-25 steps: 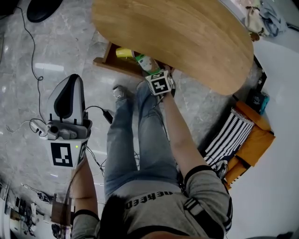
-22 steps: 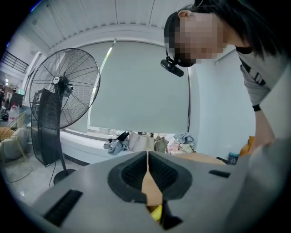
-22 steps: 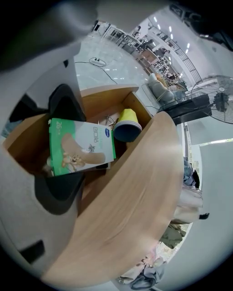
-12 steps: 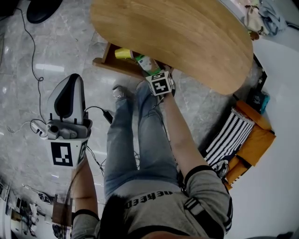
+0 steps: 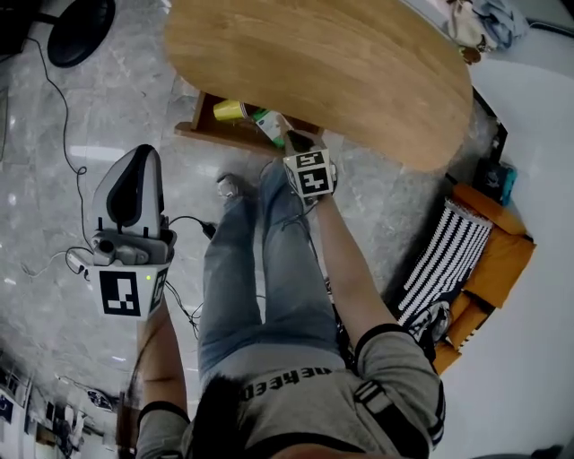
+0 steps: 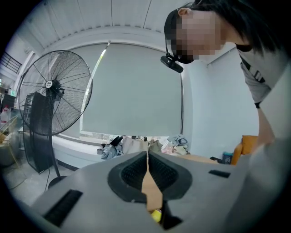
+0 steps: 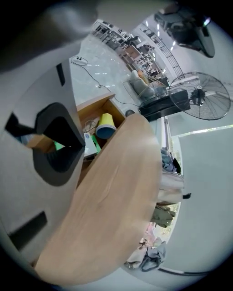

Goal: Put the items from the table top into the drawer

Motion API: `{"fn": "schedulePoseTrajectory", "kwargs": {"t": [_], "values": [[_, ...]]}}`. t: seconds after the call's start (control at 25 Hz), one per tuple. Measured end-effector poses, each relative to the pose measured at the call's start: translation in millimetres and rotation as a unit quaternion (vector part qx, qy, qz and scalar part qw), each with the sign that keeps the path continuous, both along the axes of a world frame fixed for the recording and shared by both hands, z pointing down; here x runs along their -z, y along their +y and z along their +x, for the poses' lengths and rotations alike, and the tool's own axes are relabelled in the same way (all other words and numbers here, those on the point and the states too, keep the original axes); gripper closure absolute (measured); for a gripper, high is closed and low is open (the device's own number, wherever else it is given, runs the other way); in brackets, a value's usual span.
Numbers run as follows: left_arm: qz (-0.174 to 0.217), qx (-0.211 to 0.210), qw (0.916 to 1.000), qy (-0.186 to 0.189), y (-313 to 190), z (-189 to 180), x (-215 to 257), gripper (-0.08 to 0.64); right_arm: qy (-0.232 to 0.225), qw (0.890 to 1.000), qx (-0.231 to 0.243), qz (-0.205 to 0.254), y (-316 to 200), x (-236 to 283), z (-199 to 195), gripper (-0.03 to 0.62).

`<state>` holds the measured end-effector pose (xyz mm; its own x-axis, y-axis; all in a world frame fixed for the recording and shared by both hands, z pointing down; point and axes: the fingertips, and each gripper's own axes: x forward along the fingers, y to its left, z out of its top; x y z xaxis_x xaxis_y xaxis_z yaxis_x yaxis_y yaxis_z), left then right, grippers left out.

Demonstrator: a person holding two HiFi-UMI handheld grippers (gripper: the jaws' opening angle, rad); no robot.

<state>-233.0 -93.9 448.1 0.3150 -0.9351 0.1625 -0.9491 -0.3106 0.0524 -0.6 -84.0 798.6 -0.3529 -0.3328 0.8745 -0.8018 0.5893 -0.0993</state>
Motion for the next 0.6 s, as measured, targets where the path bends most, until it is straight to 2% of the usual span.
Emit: {"fn": "schedulePoseTrajectory", "kwargs": {"t": [0.2, 0.6], "values": [[0.011, -0.014, 0.9998, 0.007, 2.2, 9.7, 13.7, 0.546, -0.05, 0.998, -0.026, 0.03, 11.9, 45.6, 1.0, 0.589], [0.009, -0.045, 0.9986, 0.025, 10.7, 43.4, 38.2, 0.546, -0.11, 0.986, -0.047, 0.115, 27.5, 148.2, 2.0, 0.589]]}}
